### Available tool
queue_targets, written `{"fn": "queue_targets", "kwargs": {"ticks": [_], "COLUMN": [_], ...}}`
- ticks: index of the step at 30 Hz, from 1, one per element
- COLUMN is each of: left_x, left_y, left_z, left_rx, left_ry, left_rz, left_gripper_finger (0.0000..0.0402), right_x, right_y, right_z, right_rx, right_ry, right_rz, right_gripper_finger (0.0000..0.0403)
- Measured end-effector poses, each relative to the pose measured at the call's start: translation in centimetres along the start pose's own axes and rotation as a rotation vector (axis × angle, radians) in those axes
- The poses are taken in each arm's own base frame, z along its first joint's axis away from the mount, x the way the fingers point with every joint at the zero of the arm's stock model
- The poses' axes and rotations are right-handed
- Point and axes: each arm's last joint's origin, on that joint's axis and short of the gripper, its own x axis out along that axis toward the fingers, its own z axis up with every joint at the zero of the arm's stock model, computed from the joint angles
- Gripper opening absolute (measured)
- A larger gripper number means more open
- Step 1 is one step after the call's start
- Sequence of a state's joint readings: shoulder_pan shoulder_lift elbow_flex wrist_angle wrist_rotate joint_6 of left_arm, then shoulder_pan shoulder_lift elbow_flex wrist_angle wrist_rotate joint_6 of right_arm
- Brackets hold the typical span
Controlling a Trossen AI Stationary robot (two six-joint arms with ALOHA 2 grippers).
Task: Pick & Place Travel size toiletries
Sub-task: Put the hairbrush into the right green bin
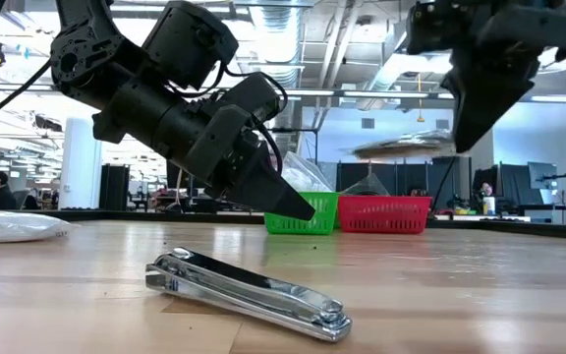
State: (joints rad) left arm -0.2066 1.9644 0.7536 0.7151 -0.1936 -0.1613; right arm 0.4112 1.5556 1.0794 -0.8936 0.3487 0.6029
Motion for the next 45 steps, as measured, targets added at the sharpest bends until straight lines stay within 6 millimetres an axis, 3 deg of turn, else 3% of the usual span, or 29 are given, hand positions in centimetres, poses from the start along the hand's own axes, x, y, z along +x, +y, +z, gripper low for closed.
{"fn": "queue_targets", "kwargs": {"ticks": [9,24,45], "left_x": [0.0,0.0,0.1], "left_y": [0.0,0.0,0.4], "left_z": [0.0,0.0,0.1], "left_rx": [0.000,0.004,0.000], "left_ry": [0.000,-0.001,-0.006], "left_rz": [0.000,0.000,0.010], "left_gripper_finger": [0.0040,0.0040,0.0040], "right_x": [-1.2,-2.5,-1.0], "right_y": [-3.9,-12.7,-23.9], "right_z": [1.0,2.5,2.4], "right_rx": [0.047,0.164,0.291], "right_ry": [-0.014,-0.061,-0.090], "right_rz": [-0.044,-0.091,0.018], "right_gripper_finger": [0.0000,0.0000,0.0000]}}
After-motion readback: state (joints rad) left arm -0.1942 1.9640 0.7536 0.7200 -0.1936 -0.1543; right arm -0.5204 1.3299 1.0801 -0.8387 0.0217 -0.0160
